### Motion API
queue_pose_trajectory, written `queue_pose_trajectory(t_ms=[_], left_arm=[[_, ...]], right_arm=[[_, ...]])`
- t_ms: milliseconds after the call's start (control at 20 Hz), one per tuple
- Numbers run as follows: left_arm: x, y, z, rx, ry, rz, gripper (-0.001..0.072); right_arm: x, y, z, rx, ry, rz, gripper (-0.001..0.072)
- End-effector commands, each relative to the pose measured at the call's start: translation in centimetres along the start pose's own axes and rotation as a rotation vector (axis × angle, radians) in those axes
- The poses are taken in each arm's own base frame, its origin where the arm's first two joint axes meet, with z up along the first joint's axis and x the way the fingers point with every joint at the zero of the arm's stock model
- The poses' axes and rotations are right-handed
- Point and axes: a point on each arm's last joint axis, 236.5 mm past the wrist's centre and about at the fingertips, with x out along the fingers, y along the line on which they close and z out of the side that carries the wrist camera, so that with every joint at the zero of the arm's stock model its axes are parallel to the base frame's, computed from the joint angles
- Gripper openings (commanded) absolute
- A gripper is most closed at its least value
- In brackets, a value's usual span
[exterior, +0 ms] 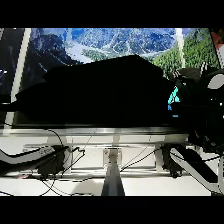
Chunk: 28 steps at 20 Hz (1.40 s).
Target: Fold the clothes and pants, and hang the long-sleeved shirts on hangers.
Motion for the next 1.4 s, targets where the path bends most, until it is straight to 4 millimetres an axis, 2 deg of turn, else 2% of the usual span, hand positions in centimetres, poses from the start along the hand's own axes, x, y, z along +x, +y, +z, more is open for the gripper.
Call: queue_pose_trajectory(t_ms=[0,100,200,300,350,450,500,550,600,800,950,1200,1350], left_arm=[[0.0,2.0,-0.3,0.237,0.02,0.081,0.0009],[-1.0,3.9,1.8,0.249,-0.051,0.18,0.0008],[-3.9,5.4,6.1,0.144,-0.235,0.249,0.0009],[-9.4,7.0,11.0,0.132,-0.465,0.334,0.0009],[-13.1,7.4,13.5,0.134,-0.598,0.379,0.0009],[-18.6,7.1,16.1,0.142,-0.786,0.43,0.0009],[-19.3,6.6,16.1,0.129,-0.81,0.41,0.0009],[-18.6,6.2,15.6,0.117,-0.782,0.377,0.0008],[-16.9,5.9,14.3,0.121,-0.696,0.351,0.0007],[-7.0,4.7,6.3,0.179,-0.282,0.235,0.0002],[-1.8,4.5,3.2,0.21,-0.19,0.221,0.0003],[3.8,5.3,-0.6,0.354,-0.086,0.185,0.0008],[6.5,5.6,-2.5,0.355,-0.015,0.138,0.0009]], right_arm=[[0.3,-0.8,-1.1,0.007,0.043,-0.033,0.0025],[0.3,-0.9,-1.0,0.007,0.043,-0.036,0.0025],[0.3,-1.0,-0.8,0.007,0.033,-0.038,0.0025],[0.3,-1.0,-0.7,0.007,0.03,-0.039,0.0025],[0.3,-1.0,-0.7,0.007,0.029,-0.04,0.0025],[0.3,-1.1,-0.5,0.007,0.02,-0.042,0.0026],[0.3,-1.1,-0.3,0.007,0.011,-0.045,0.0025],[0.3,-1.1,-0.3,0.007,0.01,-0.045,0.0025],[0.3,-1.1,-0.3,0.007,0.01,-0.045,0.0026],[0.3,-1.2,-0.2,0.006,0.007,-0.047,0.0026],[0.3,-1.2,-0.2,0.006,0.007,-0.047,0.0026],[0.3,-1.3,-0.2,0.006,0.008,-0.052,0.0025],[0.3,-1.3,-0.2,0.006,0.009,-0.053,0.0026]])
